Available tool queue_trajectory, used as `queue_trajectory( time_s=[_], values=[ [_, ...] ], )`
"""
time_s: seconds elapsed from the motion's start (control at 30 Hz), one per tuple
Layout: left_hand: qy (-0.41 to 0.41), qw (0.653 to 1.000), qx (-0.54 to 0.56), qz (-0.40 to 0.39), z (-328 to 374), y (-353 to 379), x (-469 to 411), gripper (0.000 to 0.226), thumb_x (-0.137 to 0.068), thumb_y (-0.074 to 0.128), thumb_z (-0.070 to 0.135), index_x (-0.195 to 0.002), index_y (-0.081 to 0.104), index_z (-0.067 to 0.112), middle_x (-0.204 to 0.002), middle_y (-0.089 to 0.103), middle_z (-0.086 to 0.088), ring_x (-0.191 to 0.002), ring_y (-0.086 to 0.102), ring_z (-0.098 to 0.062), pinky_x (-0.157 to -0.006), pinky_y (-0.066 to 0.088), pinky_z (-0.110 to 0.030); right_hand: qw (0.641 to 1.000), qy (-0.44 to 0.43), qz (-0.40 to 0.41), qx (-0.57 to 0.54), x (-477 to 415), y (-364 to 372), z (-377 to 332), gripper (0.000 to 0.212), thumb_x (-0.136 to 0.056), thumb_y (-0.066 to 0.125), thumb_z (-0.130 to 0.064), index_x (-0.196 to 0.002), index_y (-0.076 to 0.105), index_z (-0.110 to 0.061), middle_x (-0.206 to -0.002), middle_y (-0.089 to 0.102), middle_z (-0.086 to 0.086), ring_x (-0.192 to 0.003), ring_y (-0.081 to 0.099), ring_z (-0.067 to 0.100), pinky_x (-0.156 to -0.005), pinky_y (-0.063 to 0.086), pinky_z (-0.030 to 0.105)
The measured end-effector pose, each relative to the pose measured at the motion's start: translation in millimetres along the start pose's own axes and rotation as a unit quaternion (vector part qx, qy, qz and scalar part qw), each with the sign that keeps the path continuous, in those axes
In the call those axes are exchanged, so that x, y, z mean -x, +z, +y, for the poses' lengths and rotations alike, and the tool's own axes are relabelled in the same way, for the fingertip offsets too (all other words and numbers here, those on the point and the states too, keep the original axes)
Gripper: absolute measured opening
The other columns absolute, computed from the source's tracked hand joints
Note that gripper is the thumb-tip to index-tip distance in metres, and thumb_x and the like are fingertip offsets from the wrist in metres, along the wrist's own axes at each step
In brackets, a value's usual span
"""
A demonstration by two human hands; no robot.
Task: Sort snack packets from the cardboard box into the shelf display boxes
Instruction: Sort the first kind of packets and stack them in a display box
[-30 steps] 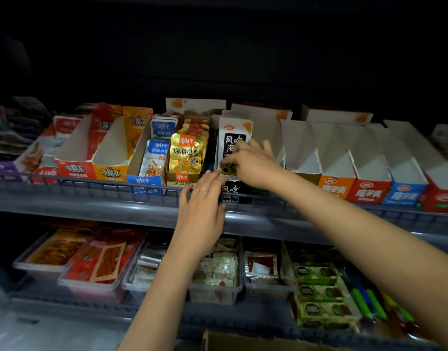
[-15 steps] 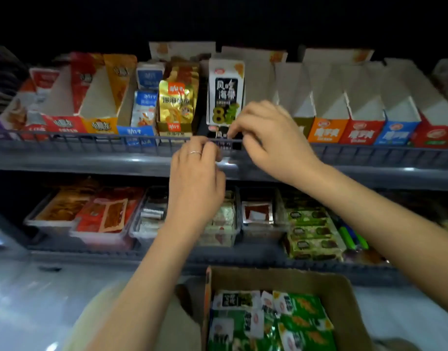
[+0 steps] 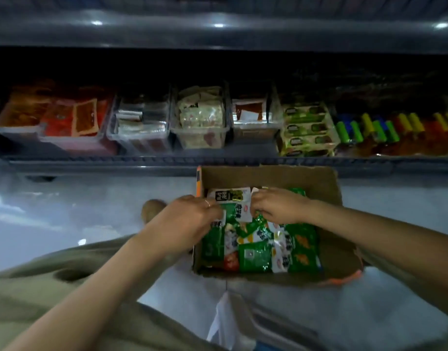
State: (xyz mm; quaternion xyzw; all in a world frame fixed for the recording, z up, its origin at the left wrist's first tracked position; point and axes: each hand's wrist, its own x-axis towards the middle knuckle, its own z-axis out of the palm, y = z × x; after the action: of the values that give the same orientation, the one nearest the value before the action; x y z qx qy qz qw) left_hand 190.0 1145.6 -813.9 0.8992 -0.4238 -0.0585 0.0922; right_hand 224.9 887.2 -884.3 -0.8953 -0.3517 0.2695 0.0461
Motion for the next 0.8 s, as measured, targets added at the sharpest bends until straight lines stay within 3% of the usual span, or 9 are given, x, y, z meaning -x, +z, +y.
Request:
queue_trajectory(
  time_s=[0.07, 0.13, 0.23, 0.33, 0.43, 0.6, 0.7, 0.8],
  values=[
    [-0.038, 0.998, 0.013, -0.043, -7.8, 10.2, 6.2, 0.025, -0.068, 0.072, 0.012, -0.090, 0.071, 0.023, -0.085, 0.069, 0.006, -0.067, 0.064, -0.016, -0.056, 0.032, -0.019, 0.997, 0.049, -0.065, -0.018, -16.8, 27.3, 4.8, 0.042, -0.093, 0.045, -0.011, -0.134, 0.046, -0.020, -0.139, 0.041, 0.004, -0.123, 0.042, 0.021, -0.095, 0.040, 0.035],
    [-0.069, 0.995, 0.035, -0.067, -19.8, 17.1, 4.7, 0.024, -0.079, 0.063, 0.008, -0.100, 0.069, 0.018, -0.095, 0.069, 0.000, -0.077, 0.064, -0.023, -0.063, 0.037, -0.025, 0.984, 0.126, -0.093, -0.081, -36.6, 49.3, 10.4, 0.054, -0.093, 0.047, -0.010, -0.144, 0.031, -0.017, -0.151, 0.026, 0.006, -0.129, 0.037, 0.026, -0.095, 0.039, 0.034],
    [-0.081, 0.995, 0.033, -0.053, -34.4, 19.9, -0.1, 0.023, -0.085, 0.052, 0.010, -0.101, 0.068, 0.015, -0.095, 0.068, -0.004, -0.080, 0.062, -0.027, -0.067, 0.047, -0.034, 0.955, 0.232, -0.051, -0.179, -65.0, 72.2, 16.9, 0.069, -0.095, 0.048, -0.014, -0.152, 0.008, -0.012, -0.159, 0.004, 0.006, -0.138, 0.030, 0.028, -0.103, 0.037, 0.039],
    [-0.084, 0.995, 0.030, -0.040, -42.2, 17.8, -2.8, 0.024, -0.086, 0.049, 0.010, -0.103, 0.066, 0.013, -0.098, 0.066, -0.006, -0.083, 0.062, -0.029, -0.068, 0.051, -0.040, 0.949, 0.283, -0.018, -0.137, -90.5, 92.2, 17.5, 0.070, -0.097, 0.045, -0.012, -0.152, 0.002, -0.014, -0.160, 0.005, 0.006, -0.139, 0.028, 0.030, -0.099, 0.040, 0.042],
    [-0.073, 0.996, 0.040, -0.028, -44.8, 17.2, -6.5, 0.027, -0.088, 0.046, 0.012, -0.106, 0.066, 0.012, -0.099, 0.067, -0.008, -0.083, 0.062, -0.030, -0.068, 0.051, -0.042, 0.955, 0.296, -0.021, -0.004, -101.9, 103.0, 10.7, 0.070, -0.092, 0.043, 0.001, -0.151, 0.008, -0.012, -0.151, 0.025, 0.014, -0.124, 0.043, 0.035, -0.085, 0.047, 0.041],
    [-0.053, 0.998, 0.040, -0.021, -45.4, 20.2, -8.5, 0.034, -0.084, 0.038, 0.017, -0.098, 0.068, 0.012, -0.089, 0.068, -0.006, -0.075, 0.063, -0.029, -0.063, 0.050, -0.037, 0.964, 0.231, 0.020, 0.132, -100.8, 105.4, 9.3, 0.055, -0.090, 0.042, 0.001, -0.143, 0.032, -0.008, -0.129, 0.048, 0.014, -0.106, 0.057, 0.032, -0.081, 0.046, 0.037],
    [-0.049, 0.998, 0.027, -0.025, -42.8, 19.4, -9.6, 0.022, -0.084, 0.050, 0.011, -0.097, 0.068, 0.011, -0.086, 0.068, -0.007, -0.073, 0.063, -0.030, -0.063, 0.048, -0.036, 0.972, 0.196, 0.049, 0.122, -92.2, 102.1, 11.0, 0.053, -0.089, 0.043, -0.001, -0.141, 0.040, -0.012, -0.125, 0.052, 0.010, -0.098, 0.061, 0.030, -0.081, 0.043, 0.035],
    [-0.066, 0.996, 0.025, -0.050, -36.9, 19.3, -12.6, 0.024, -0.092, 0.050, 0.015, -0.112, 0.063, 0.016, -0.102, 0.065, -0.003, -0.091, 0.060, -0.026, -0.076, 0.042, -0.035, 0.971, 0.210, 0.105, 0.034, -72.4, 95.5, 6.1, 0.042, -0.090, 0.043, -0.007, -0.130, 0.055, -0.013, -0.119, 0.059, 0.007, -0.094, 0.062, 0.028, -0.083, 0.041, 0.033]
  ],
)
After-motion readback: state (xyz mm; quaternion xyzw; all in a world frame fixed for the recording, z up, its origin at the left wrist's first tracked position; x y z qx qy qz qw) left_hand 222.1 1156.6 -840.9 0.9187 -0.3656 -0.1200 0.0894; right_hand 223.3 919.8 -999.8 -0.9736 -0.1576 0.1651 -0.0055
